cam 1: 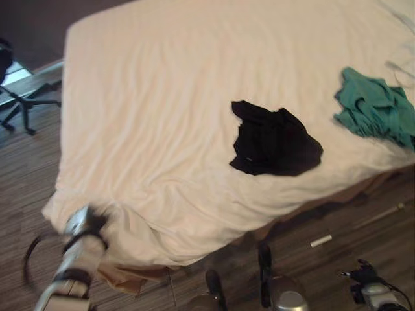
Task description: Tidy up the quilt and then pick up the clothes from the bed and put them into the laundry hamper.
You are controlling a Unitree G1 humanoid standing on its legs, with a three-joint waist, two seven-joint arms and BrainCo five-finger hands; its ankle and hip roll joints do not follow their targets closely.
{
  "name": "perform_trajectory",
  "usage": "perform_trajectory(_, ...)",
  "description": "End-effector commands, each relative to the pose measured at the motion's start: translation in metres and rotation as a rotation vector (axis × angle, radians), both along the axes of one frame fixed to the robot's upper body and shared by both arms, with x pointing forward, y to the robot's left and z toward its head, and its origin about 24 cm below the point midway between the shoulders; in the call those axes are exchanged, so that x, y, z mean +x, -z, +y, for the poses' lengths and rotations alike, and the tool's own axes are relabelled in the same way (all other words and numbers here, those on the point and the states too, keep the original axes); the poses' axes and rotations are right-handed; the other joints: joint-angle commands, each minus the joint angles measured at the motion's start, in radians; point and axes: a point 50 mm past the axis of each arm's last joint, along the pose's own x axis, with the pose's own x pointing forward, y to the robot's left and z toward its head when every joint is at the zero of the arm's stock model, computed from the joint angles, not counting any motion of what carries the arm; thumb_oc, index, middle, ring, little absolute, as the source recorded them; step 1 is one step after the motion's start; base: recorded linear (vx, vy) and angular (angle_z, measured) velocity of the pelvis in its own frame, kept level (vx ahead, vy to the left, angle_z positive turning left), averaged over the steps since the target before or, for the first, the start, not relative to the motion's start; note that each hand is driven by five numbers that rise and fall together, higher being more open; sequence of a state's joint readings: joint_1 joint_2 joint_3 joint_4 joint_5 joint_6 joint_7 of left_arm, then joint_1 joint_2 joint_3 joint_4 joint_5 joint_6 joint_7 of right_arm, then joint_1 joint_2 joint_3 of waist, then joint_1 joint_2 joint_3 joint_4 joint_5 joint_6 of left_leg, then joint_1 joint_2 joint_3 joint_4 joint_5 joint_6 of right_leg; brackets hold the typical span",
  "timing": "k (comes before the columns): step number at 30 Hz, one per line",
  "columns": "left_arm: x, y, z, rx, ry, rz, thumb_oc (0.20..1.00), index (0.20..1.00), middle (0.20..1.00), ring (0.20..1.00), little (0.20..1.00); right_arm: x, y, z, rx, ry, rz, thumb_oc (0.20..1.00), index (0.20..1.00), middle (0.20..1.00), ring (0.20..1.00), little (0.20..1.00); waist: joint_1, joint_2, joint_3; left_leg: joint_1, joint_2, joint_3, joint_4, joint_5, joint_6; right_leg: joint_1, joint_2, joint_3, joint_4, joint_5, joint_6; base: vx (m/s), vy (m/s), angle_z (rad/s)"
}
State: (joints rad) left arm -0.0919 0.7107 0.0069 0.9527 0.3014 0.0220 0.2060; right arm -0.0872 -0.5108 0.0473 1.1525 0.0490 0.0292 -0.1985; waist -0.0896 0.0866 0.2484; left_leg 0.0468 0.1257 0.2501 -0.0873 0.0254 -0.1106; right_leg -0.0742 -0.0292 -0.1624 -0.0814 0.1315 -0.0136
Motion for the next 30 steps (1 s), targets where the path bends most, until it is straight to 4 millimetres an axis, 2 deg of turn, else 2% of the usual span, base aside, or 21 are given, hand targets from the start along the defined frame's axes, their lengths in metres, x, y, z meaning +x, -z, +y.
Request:
perform_trajectory(1,-0.03,-0.011,0.03,0.031,-0.123,0.019,0.2,0.2,0.2,0.2,0.2,0.011,-0.014,-0.014,-0.018,0.099,-0.1,1.0,1.0,1.0,1.0,1.0,0.046,-0.053,-0.025,-0.02,0.017,-0.075,0.0,0.019,-0.034,0.068,-0.142,0.008,0.011,-0.091,0.197,0.06,0.024,0.31)
perform_trajectory(2,-0.044,-0.004,0.032,0.018,-0.161,0.038,0.2,0.2,0.2,0.2,0.2,0.018,-0.024,-0.021,-0.037,0.122,-0.158,1.0,1.0,1.0,1.0,1.0,0.053,-0.053,-0.03,-0.015,0.017,-0.078,0.0,0.018,-0.034,0.075,-0.144,0.004,0.01,-0.092,0.198,0.04,0.02,0.33)
perform_trajectory(3,-0.045,-0.004,0.032,0.017,-0.162,0.039,0.479,0.479,0.479,0.479,0.479,0.018,-0.024,-0.022,-0.038,0.121,-0.158,1.0,1.0,1.0,1.0,1.0,0.051,-0.052,-0.03,-0.014,0.017,-0.079,0.0,0.017,-0.034,0.076,-0.144,0.004,0.01,-0.092,0.198,0.03,0.025,0.29)
perform_trajectory(4,-0.06,0.004,0.032,0.005,-0.2,0.061,0.95,0.95,0.95,0.95,0.95,0.028,-0.036,-0.028,-0.063,0.13,-0.225,1.0,1.0,1.0,1.0,1.0,0.057,-0.053,-0.034,-0.01,0.015,-0.082,0.0,0.015,-0.034,0.081,-0.146,0.002,0.009,-0.092,0.2,0.02,0.026,0.27)
perform_trajectory(5,-0.071,0.011,0.03,-0.005,-0.226,0.081,1.0,1.0,1.0,1.0,1.0,0.039,-0.05,-0.033,-0.1,0.125,-0.302,1.0,1.0,1.0,1.0,1.0,0.062,-0.055,-0.038,-0.009,0.014,-0.085,0.0,0.013,-0.033,0.085,-0.147,0.001,0.008,-0.093,0.201,0.04,0.053,0.25)
perform_trajectory(6,-0.095,0.025,0.022,-0.018,-0.256,0.123,1.0,1.0,1.0,1.0,1.0,0.063,-0.088,-0.039,-0.199,0.07,-0.486,1.0,1.0,1.0,1.0,1.0,0.075,-0.057,-0.04,-0.004,0.012,-0.092,0.0,0.008,-0.031,0.093,-0.15,-0.004,0.007,-0.094,0.202,0.02,0.042,0.21)
perform_trajectory(7,-0.096,0.026,0.021,-0.019,-0.256,0.126,1.0,1.0,1.0,1.0,1.0,0.061,-0.087,-0.039,-0.201,0.07,-0.483,1.0,1.0,1.0,1.0,1.0,0.074,-0.056,-0.042,-0.003,0.012,-0.093,0.0,0.008,-0.031,0.094,-0.15,-0.005,0.007,-0.095,0.202,0.02,0.036,0.07)
perform_trajectory(9,-0.111,0.041,0.009,-0.042,-0.256,0.175,1.0,1.0,1.0,1.0,1.0,0.077,-0.115,-0.036,-0.273,-0.002,-0.606,1.0,1.0,1.0,1.0,1.0,0.086,-0.061,-0.045,-0.003,0.011,-0.099,0.0,0.006,-0.028,0.098,-0.153,-0.01,0.008,-0.095,0.202,0.01,0.021,0.08)
perform_trajectory(10,-0.132,0.059,-0.006,-0.095,-0.273,0.256,1.0,1.0,1.0,1.0,1.0,0.087,-0.135,-0.034,-0.317,-0.067,-0.665,1.0,1.0,1.0,1.0,1.0,0.091,-0.059,-0.045,-0.003,0.01,-0.103,0.0,0.004,-0.026,0.101,-0.153,-0.012,0.008,-0.097,0.203,0.0,0.028,0.11)
perform_trajectory(12,-0.176,0.089,-0.037,-0.196,-0.279,0.476,1.0,1.0,1.0,1.0,1.0,0.116,-0.181,-0.014,-0.402,-0.25,-0.817,0.2,0.2,0.2,0.2,0.2,0.098,-0.062,-0.045,0.0,0.012,-0.102,0.0,-0.003,-0.023,0.1,-0.154,-0.012,0.01,-0.101,0.203,-0.01,0.039,0.04)
perform_trajectory(14,-0.203,0.105,-0.061,-0.267,-0.299,0.608,1.0,1.0,1.0,1.0,1.0,0.14,-0.22,0.022,-0.429,-0.448,-0.972,0.2,0.2,0.2,0.2,0.2,0.106,-0.066,-0.042,-0.003,0.013,-0.1,0.0,-0.004,-0.021,0.093,-0.152,-0.008,0.011,-0.099,0.202,-0.03,0.034,-0.06)
perform_trajectory(16,-0.208,0.113,-0.075,-0.306,-0.299,0.65,1.0,1.0,1.0,1.0,1.0,0.158,-0.241,0.051,-0.414,-0.569,-1.061,0.2,0.2,0.2,0.2,0.2,0.113,-0.07,-0.037,-0.015,0.014,-0.1,0.0,0.004,-0.019,0.08,-0.15,-0.006,0.011,-0.092,0.198,-0.05,0.016,-0.04)
perform_trajectory(17,-0.204,0.116,-0.08,-0.321,-0.289,0.649,1.0,1.0,1.0,1.0,1.0,0.168,-0.253,0.07,-0.395,-0.65,-1.107,0.2,0.2,0.2,0.2,0.2,0.12,-0.074,-0.031,-0.023,0.015,-0.102,0.0,0.007,-0.019,0.072,-0.149,-0.005,0.011,-0.09,0.197,-0.15,-0.017,0.01)
perform_trajectory(18,-0.183,0.12,-0.087,-0.334,-0.245,0.597,1.0,1.0,1.0,1.0,1.0,0.182,-0.276,0.109,-0.354,-0.797,-1.201,0.2,0.2,0.2,0.2,0.2,0.139,-0.081,-0.006,-0.051,0.017,-0.111,0.0,0.018,-0.02,0.047,-0.147,-0.007,0.015,-0.088,0.195,-0.19,-0.025,0.08)
perform_trajectory(19,-0.166,0.12,-0.089,-0.341,-0.226,0.541,1.0,1.0,1.0,1.0,1.0,0.189,-0.284,0.128,-0.319,-0.86,-1.234,0.2,0.2,0.2,0.2,0.2,0.146,-0.082,0.01,-0.069,0.017,-0.116,0.0,0.026,-0.02,0.029,-0.146,-0.009,0.021,-0.088,0.194,-0.17,-0.025,0.07)
perform_trajectory(20,-0.166,0.12,-0.089,-0.343,-0.228,0.537,1.0,1.0,1.0,1.0,1.0,0.19,-0.285,0.129,-0.319,-0.863,-1.237,0.2,0.2,0.2,0.2,0.2,0.142,-0.081,0.011,-0.071,0.017,-0.117,0.0,0.026,-0.02,0.026,-0.146,-0.01,0.023,-0.088,0.194,-0.16,-0.017,0.08)
perform_trajectory(24,-0.071,0.107,-0.105,-0.387,-0.131,0.194,1.0,1.0,1.0,1.0,1.0,0.21,-0.314,0.184,-0.182,-1.007,-1.326,0.2,0.2,0.2,0.2,0.2,0.183,-0.076,0.103,-0.176,0.024,-0.152,0.01,0.067,-0.032,-0.073,-0.148,-0.027,0.07,-0.088,0.186,-0.24,-0.046,0.25)
perform_trajectory(25,-0.028,0.093,-0.123,-0.458,-0.045,0.015,1.0,1.0,1.0,1.0,1.0,0.217,-0.329,0.204,-0.154,-1.037,-1.364,0.2,0.2,0.2,0.2,0.2,0.206,-0.068,0.143,-0.236,0.03,-0.162,0.024,0.084,-0.041,-0.126,-0.152,-0.043,0.103,-0.092,0.183,-0.28,-0.07,0.27)
perform_trajectory(27,0.001,0.079,-0.137,-0.498,0.019,-0.101,1.0,1.0,1.0,1.0,1.0,0.222,-0.336,0.229,-0.105,-1.083,-1.387,0.2,0.2,0.2,0.2,0.2,0.224,-0.056,0.18,-0.306,0.037,-0.17,0.052,0.091,-0.051,-0.189,-0.16,-0.058,0.139,-0.098,0.181,-0.18,-0.044,0.33)
perform_trajectory(29,0.012,0.074,-0.142,-0.507,0.037,-0.135,1.0,1.0,1.0,1.0,1.0,0.225,-0.338,0.24,-0.091,-1.1,-1.387,0.2,0.2,0.2,0.2,0.2,0.229,-0.053,0.189,-0.347,0.037,-0.17,0.073,0.092,-0.055,-0.224,-0.163,-0.062,0.158,-0.101,0.18,-0.15,-0.011,0.19)
perform_trajectory(30,0.031,0.069,-0.152,-0.499,0.064,-0.158,1.0,1.0,1.0,1.0,1.0,0.228,-0.328,0.272,-0.01,-1.16,-1.352,0.2,0.2,0.2,0.2,0.2,0.239,-0.048,0.222,-0.414,0.035,-0.167,0.109,0.094,-0.062,-0.283,-0.167,-0.067,0.188,-0.101,0.178,-0.19,-0.009,0.14)
